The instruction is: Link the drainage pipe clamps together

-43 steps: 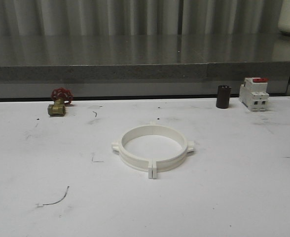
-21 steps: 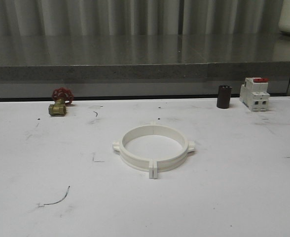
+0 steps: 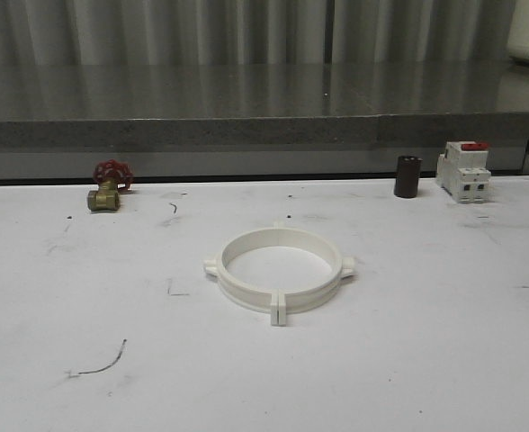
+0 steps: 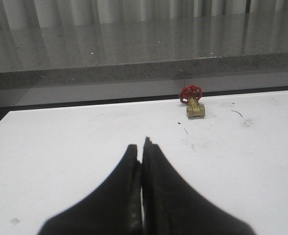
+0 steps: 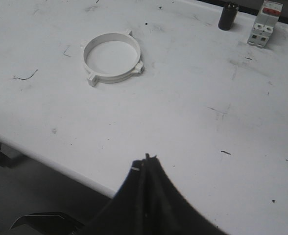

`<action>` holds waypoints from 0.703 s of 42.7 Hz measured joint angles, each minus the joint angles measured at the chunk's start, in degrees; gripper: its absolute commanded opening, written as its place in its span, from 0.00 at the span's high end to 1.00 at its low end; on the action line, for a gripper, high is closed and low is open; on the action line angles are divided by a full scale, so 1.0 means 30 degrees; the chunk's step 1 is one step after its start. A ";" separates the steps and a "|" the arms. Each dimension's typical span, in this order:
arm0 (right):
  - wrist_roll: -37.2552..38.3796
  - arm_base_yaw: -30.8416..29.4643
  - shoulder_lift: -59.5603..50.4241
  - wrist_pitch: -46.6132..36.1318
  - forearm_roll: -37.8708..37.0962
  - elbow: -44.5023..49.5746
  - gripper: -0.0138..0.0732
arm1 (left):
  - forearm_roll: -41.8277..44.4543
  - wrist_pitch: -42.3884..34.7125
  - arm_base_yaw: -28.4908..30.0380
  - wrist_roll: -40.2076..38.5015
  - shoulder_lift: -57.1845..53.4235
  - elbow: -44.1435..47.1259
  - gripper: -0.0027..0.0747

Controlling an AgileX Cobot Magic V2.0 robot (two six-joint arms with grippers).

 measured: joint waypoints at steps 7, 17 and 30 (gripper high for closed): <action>0.0000 0.0000 0.0000 0.0000 0.0000 0.0000 0.92 | -0.0244 -0.1583 -0.0078 0.0000 0.0000 0.0000 0.99; 0.0000 0.0000 0.0000 0.0011 0.0000 0.0000 0.92 | -0.0288 -0.1964 -0.0078 0.0000 0.0000 0.0000 0.99; 0.0000 0.0000 0.0000 0.0011 0.0000 0.0000 0.92 | -0.0288 -0.1970 -0.0078 0.0000 0.0000 0.0000 0.99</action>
